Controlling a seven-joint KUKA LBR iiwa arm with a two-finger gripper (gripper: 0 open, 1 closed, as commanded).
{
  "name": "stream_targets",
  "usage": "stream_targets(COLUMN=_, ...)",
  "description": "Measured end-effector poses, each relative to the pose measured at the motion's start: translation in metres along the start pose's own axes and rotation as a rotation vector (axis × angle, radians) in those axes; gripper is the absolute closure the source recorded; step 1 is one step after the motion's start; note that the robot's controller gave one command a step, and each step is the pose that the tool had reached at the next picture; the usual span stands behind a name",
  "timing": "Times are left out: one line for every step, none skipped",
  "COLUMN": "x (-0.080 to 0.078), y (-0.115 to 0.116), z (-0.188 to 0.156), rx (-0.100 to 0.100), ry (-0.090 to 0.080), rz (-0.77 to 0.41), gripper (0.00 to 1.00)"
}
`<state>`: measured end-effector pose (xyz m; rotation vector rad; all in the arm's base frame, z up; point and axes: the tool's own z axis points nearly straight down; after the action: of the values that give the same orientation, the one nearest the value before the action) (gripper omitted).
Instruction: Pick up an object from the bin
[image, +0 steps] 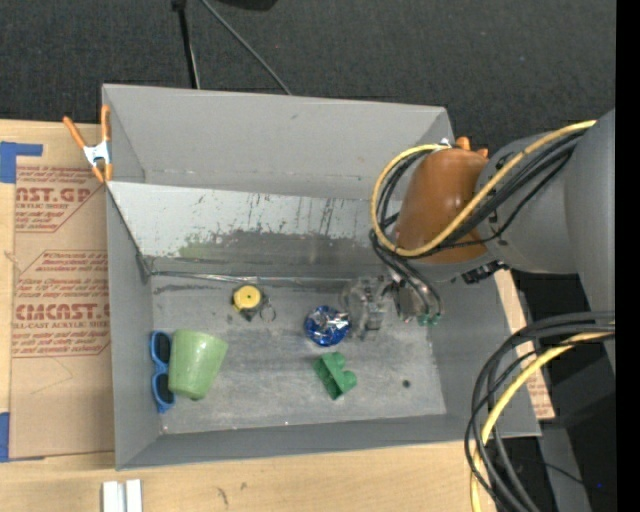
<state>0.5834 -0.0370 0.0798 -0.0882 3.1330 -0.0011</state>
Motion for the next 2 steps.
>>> stream_targets(x=0.002, y=0.0, z=0.002, rx=0.0, ry=0.005, rz=0.0, gripper=0.0)
stream_targets(x=0.037, y=0.046, z=0.01, rx=-0.004, ry=0.009, rz=-0.246, gripper=0.0)
